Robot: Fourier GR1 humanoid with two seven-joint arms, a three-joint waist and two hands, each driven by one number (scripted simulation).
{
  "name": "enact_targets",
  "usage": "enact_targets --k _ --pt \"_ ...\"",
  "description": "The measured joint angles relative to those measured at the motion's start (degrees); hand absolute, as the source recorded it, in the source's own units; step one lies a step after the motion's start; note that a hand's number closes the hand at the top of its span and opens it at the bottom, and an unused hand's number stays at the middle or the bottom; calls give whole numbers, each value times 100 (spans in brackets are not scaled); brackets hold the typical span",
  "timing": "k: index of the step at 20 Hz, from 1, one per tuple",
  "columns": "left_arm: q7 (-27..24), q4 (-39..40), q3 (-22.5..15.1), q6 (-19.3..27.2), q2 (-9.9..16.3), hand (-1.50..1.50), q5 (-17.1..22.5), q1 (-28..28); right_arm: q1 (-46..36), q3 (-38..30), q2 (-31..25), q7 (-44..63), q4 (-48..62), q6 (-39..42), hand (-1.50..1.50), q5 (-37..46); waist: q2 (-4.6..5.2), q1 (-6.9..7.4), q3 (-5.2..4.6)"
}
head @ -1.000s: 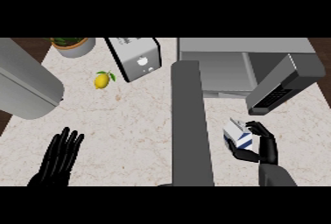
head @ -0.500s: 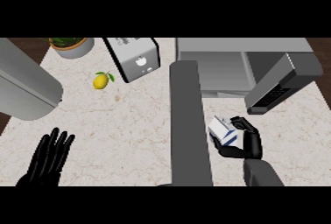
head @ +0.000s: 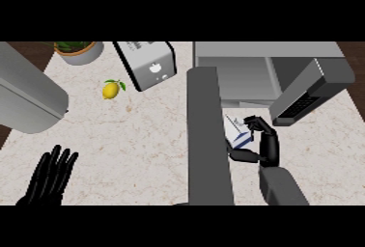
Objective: Pick up the milk, place it into the microwave and close the microwave
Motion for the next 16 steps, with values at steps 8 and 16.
enact_targets --k 8,16 --pt "21 155 158 -182 -94 -150 24 -89 -489 233 -164 1104 -417 -640 150 130 10 10 0" --pt "203 192 354 -254 -64 -150 100 -311 -1662 124 -516 1693 810 -1159 150 602 42 93 4"
